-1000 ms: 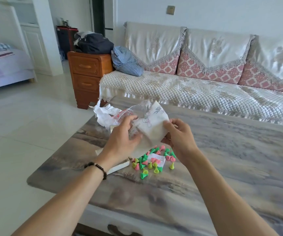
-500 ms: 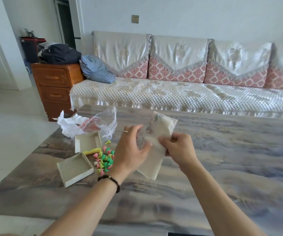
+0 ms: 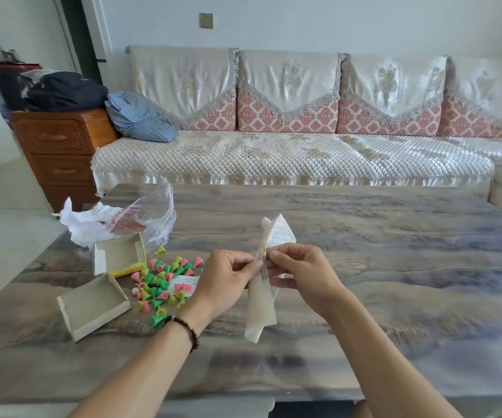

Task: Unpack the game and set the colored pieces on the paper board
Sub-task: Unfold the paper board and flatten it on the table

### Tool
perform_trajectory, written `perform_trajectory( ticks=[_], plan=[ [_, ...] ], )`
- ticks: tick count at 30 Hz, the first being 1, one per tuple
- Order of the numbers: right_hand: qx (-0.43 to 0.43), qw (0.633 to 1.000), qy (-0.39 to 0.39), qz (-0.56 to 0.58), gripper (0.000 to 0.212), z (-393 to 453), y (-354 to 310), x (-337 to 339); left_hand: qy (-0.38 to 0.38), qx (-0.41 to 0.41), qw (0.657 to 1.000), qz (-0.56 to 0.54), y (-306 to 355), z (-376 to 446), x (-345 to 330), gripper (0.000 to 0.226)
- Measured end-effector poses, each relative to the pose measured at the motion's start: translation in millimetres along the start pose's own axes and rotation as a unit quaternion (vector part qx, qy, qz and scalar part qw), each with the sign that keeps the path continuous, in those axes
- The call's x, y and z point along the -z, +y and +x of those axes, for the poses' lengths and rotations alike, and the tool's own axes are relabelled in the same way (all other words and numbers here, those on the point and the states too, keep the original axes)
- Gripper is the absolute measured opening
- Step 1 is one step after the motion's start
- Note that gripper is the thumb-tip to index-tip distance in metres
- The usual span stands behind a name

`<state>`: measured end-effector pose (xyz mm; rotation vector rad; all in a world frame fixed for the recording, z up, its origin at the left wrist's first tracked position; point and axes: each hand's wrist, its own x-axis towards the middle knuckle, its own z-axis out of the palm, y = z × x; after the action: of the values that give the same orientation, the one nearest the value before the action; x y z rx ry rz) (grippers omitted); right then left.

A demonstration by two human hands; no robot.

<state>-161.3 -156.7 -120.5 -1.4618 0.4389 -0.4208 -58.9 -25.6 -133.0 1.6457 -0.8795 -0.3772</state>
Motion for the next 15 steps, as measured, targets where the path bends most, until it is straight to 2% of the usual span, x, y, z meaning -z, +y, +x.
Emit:
perform_trajectory(
  ticks=[4, 8, 11, 15],
  plan=[
    [0.001, 1.000, -0.002, 0.008, 0.018, -2.4, 0.7, -0.7, -0.011, -0.008, 1.000, 0.023, -0.4, -0.7, -8.4, 0.014],
    [0.026, 0.999, 0.003, -0.031, 0.010, -3.3, 3.4, 3.4, -0.024, -0.029, 0.998, 0.053, -2.5, -0.1, -13.0, 0.016],
    [-0.007, 1.000, -0.012, 0.019, 0.011, -0.4, 6.7, 8.5, -0.005, 0.011, 0.999, -0.037, -0.4, 0.2, -14.1, 0.020],
    [-0.047, 0.995, 0.043, 0.074, 0.014, 3.6, 9.8, 21.8, 0.066, 0.084, 0.986, -0.127, -6.9, 3.0, -13.1, 0.021]
  ],
)
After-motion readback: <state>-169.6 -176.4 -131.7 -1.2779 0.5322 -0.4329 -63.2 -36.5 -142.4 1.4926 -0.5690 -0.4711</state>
